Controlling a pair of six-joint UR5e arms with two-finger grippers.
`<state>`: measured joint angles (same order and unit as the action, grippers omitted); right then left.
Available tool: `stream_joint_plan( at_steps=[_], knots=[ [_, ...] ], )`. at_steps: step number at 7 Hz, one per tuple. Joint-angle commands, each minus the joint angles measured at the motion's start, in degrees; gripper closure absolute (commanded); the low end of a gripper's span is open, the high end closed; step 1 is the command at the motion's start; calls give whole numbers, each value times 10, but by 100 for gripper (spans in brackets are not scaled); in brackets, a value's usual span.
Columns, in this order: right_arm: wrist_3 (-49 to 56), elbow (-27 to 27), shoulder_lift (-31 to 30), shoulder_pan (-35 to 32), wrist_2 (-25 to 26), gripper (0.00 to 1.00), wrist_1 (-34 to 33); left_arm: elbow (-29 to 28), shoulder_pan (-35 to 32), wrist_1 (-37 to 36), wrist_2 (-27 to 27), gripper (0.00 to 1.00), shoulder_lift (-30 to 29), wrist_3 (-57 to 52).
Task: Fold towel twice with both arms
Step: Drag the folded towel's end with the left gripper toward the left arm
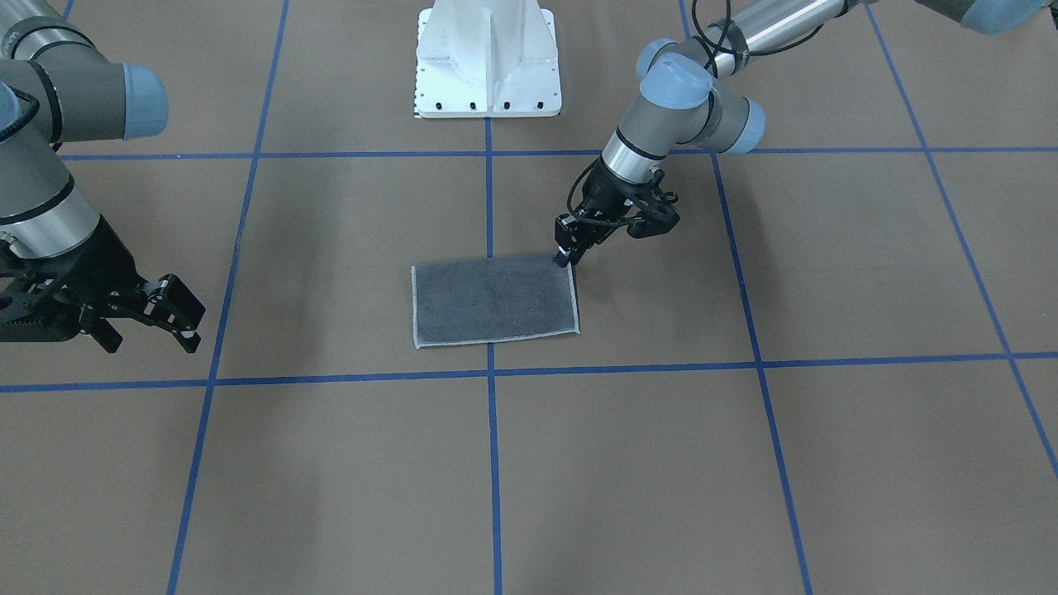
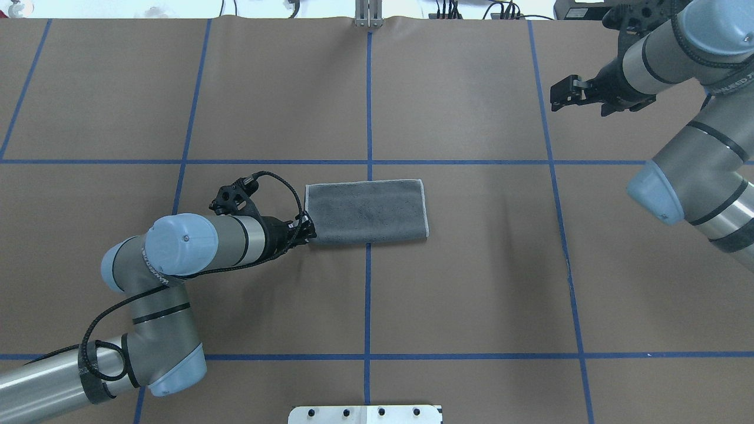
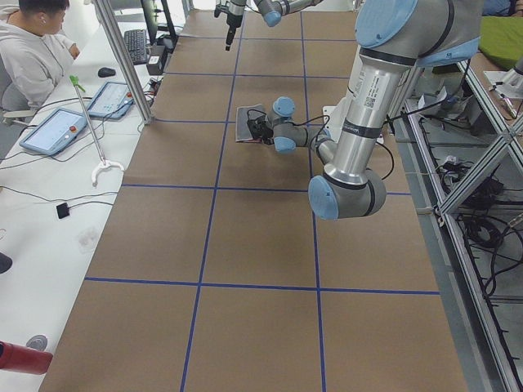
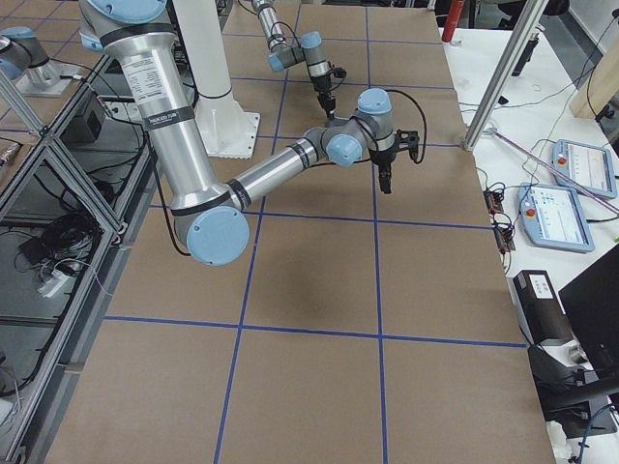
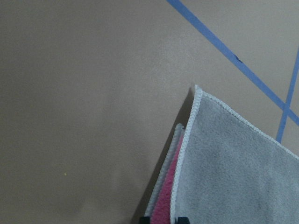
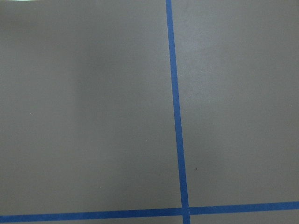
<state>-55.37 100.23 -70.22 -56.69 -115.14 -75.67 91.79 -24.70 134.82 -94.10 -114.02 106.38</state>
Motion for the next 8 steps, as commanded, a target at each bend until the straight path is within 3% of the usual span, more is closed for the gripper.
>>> stream_joint_plan(
  at_steps=[1,3,5,8],
  knots=[
    [0,1,1,0,0,0,0,1,0,0,0,67,1,-4],
    [0,1,1,0,0,0,1,5,0,-1,0,67,4,-6],
    [0,1,2,0,0,0,0,7,1,-2,-2,56,5,-6],
    [-1,1,2,0,0,0,0,5,4,-2,0,57,6,-5]
  ],
)
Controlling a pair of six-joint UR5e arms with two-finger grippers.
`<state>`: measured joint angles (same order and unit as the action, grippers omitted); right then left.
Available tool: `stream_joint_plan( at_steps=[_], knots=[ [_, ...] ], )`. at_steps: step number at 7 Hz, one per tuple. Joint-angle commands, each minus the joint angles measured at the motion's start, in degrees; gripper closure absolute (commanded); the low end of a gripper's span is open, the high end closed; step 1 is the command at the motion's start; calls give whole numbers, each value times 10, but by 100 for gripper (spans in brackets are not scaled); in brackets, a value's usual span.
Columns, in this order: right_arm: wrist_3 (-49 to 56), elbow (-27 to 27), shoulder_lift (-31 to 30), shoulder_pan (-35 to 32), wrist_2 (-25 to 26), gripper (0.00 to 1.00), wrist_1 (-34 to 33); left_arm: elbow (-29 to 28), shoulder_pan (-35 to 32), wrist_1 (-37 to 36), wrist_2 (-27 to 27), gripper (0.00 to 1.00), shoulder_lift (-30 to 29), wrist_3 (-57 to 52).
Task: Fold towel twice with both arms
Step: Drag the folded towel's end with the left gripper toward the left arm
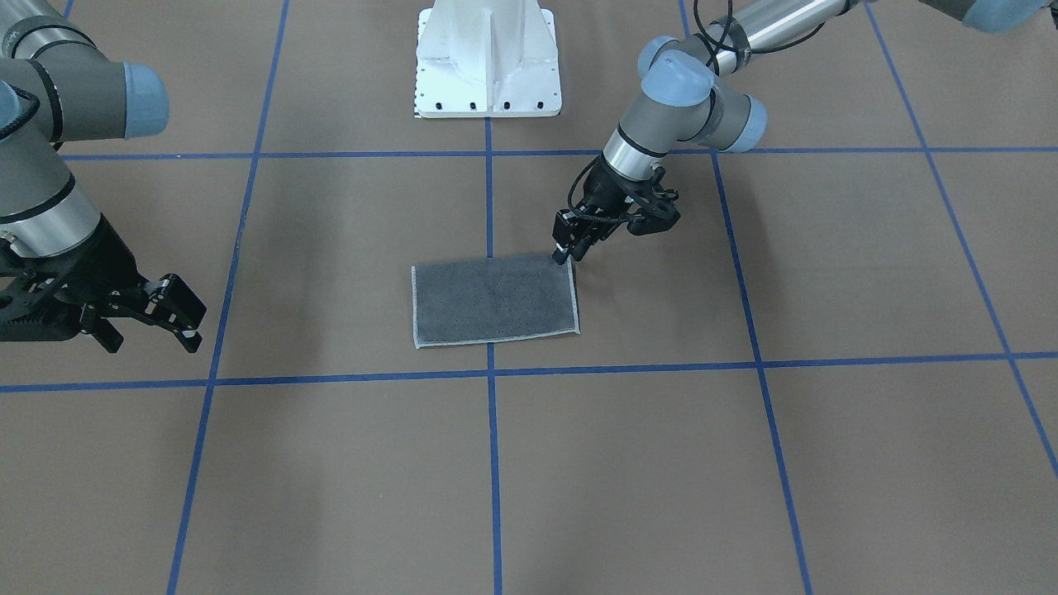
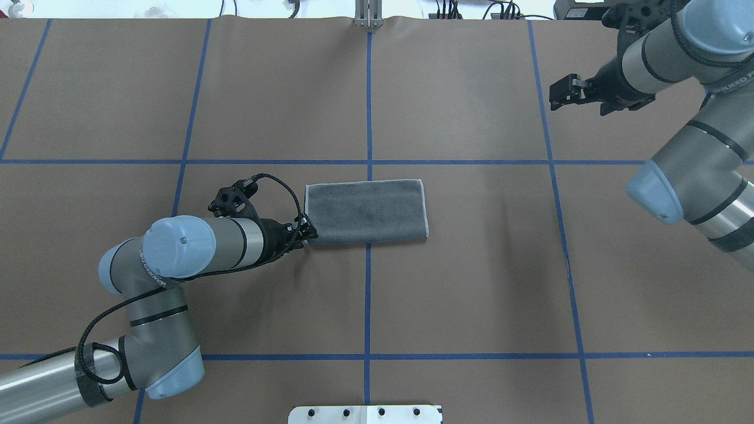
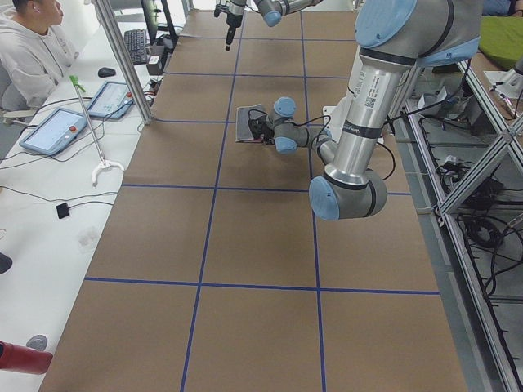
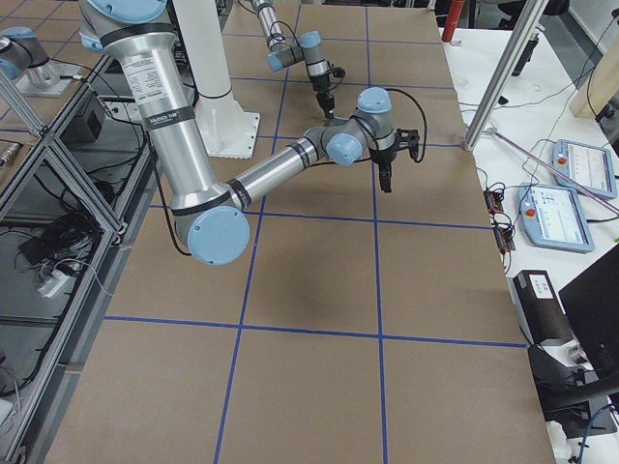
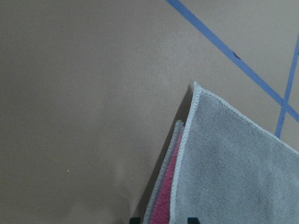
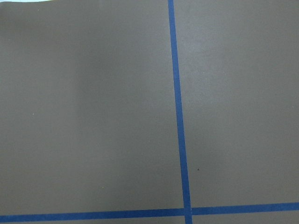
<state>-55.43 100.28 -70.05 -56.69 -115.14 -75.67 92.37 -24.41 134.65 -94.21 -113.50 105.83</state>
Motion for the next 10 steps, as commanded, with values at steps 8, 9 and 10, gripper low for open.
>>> stream_joint_plan(
  at_steps=[8,9,10],
  knots=[
    [1,0,-2,0,0,0,0,23,-11,1,-4,100,20,-12],
    [1,0,-2,0,0,0,0,52,-12,2,-4,100,56,-55],
    [1,0,-2,0,0,0,0,72,-23,2,-4,100,83,-72]
  ],
)
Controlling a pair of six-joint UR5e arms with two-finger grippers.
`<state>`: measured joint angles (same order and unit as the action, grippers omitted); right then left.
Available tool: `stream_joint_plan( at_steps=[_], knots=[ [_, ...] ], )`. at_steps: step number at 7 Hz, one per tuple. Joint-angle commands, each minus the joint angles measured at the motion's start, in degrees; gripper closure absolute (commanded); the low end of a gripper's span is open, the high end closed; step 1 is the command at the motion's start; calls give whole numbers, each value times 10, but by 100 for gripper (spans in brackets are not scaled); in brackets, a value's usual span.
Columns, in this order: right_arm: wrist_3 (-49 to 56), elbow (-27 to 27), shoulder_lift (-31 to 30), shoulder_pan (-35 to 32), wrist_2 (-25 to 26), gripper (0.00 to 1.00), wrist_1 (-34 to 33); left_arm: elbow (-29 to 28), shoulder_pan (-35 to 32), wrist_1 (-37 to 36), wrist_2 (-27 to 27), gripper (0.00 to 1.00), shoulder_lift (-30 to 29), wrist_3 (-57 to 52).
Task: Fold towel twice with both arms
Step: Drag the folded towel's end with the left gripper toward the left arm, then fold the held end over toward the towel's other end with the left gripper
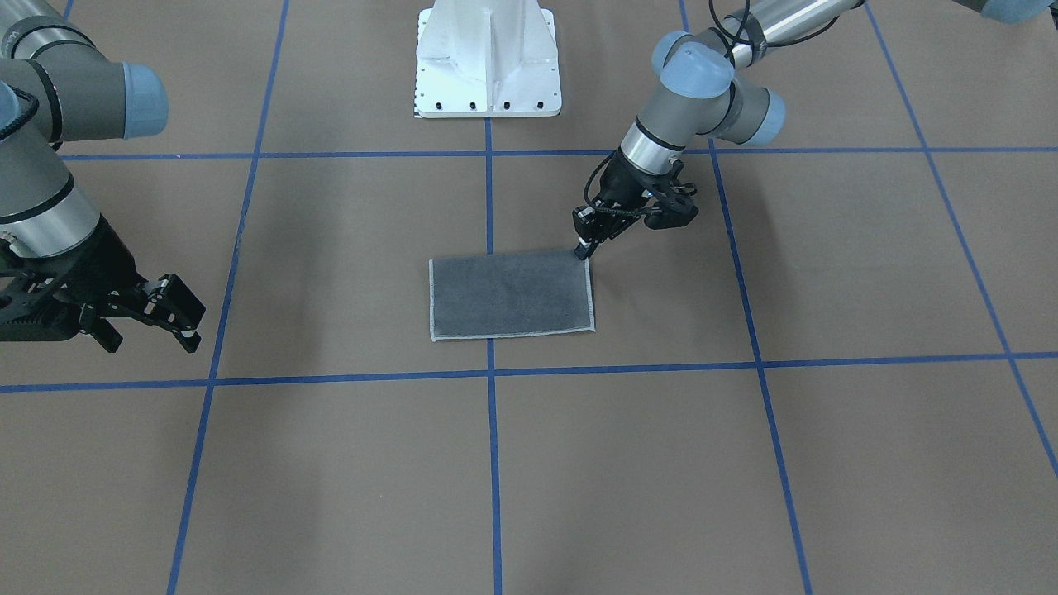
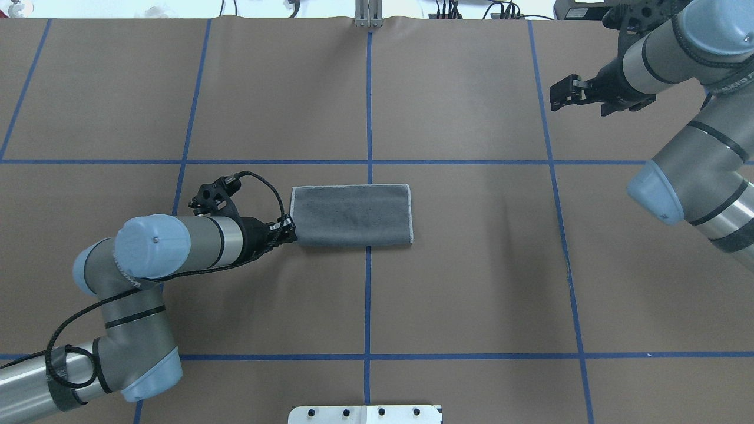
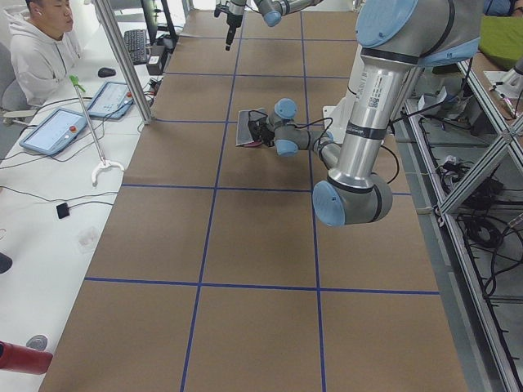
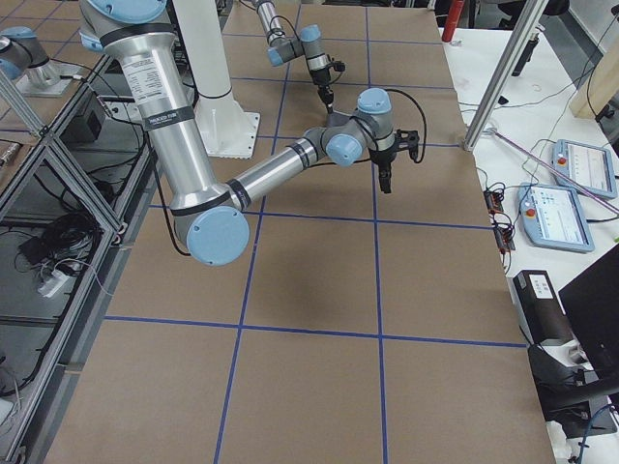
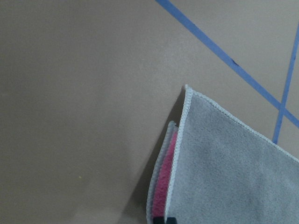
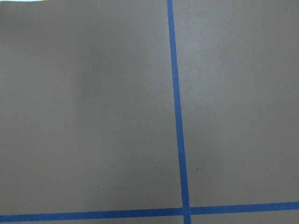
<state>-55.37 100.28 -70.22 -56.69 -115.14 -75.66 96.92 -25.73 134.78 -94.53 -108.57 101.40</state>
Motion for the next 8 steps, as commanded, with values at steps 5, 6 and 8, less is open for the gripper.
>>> stream_joint_plan(
  at_steps=[5,6,8],
  knots=[
    [-2,0,1,-1,0,0,0,27,-11,-15,5,100,10,-67],
    [-4,1,0,-1,0,0,0,28,-11,-64,7,100,-28,-67],
    [-7,4,0,-1,0,0,0,21,-6,-121,8,100,-90,-67]
  ],
)
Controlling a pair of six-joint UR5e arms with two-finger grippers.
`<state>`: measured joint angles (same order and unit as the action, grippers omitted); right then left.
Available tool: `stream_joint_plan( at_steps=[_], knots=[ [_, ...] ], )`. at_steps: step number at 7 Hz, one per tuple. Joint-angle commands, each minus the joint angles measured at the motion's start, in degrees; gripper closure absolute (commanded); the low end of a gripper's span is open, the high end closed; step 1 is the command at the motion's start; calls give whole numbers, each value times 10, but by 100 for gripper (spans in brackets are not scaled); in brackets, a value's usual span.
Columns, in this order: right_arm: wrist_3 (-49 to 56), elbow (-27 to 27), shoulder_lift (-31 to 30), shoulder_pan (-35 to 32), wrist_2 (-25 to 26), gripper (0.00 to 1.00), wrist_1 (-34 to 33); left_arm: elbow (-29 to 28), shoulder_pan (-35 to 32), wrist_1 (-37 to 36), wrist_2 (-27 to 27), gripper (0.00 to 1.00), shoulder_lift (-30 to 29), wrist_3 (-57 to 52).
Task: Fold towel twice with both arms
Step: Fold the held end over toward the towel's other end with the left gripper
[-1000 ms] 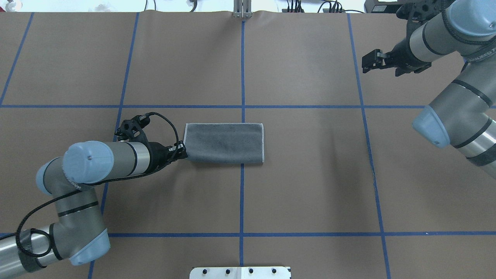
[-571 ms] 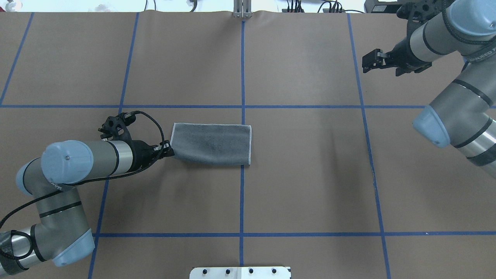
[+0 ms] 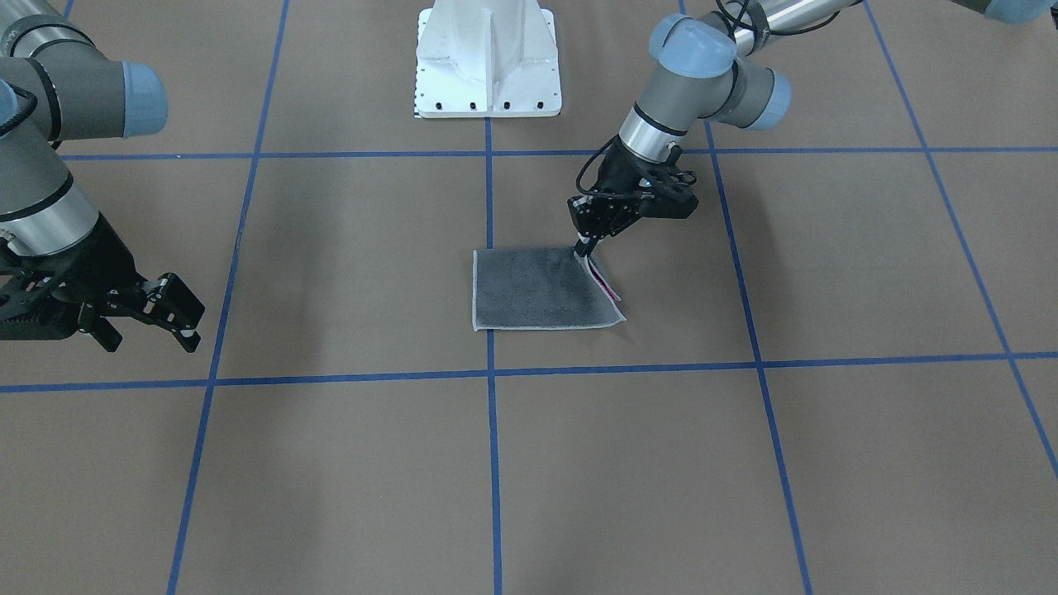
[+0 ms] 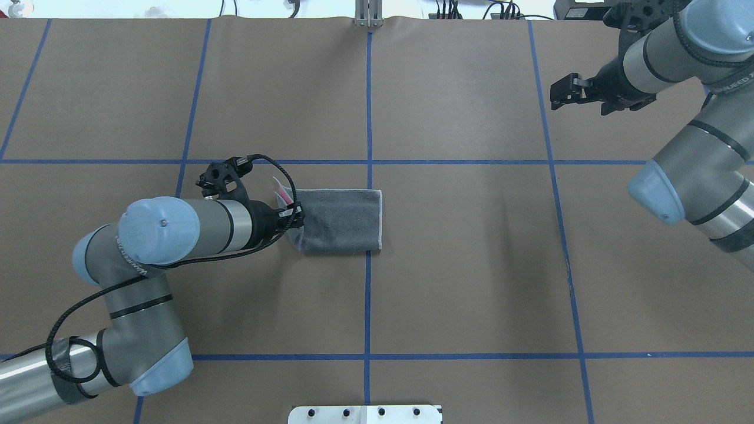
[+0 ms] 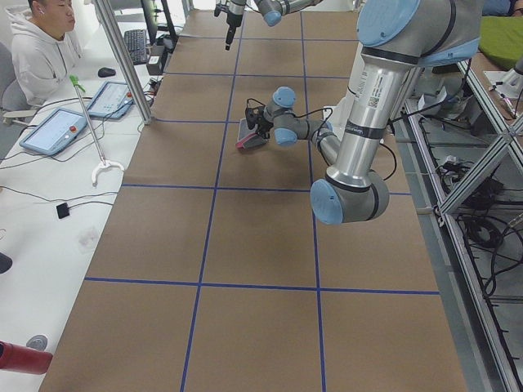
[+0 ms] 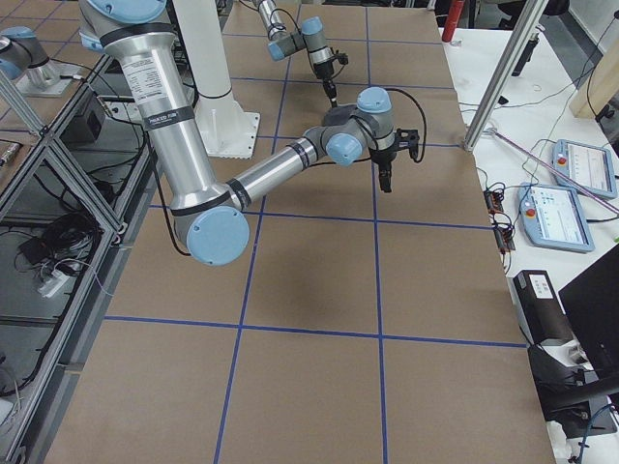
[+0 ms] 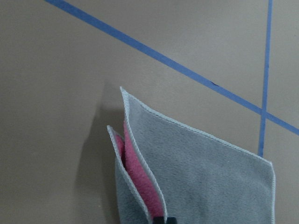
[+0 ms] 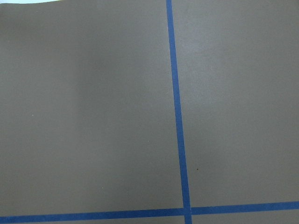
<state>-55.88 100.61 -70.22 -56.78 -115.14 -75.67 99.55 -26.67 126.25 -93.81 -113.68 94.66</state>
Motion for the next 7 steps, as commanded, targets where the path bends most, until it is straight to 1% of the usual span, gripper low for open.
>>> stream_joint_plan(
  at_steps=[1,3,4,6,7],
  knots=[
    [-2,1,0,0,0,0,0,-17,5,-46,0,100,-62,0],
    [-2,0,-1,-1,1,0,0,-49,15,-48,0,100,-103,0],
    [-2,0,-3,-1,0,0,0,-56,16,-48,5,100,-115,0],
    [-2,0,-4,-1,1,0,0,-59,27,-48,13,100,-122,-1],
    [-2,1,-4,-1,0,0,0,-69,28,-48,18,100,-130,-1]
  ],
)
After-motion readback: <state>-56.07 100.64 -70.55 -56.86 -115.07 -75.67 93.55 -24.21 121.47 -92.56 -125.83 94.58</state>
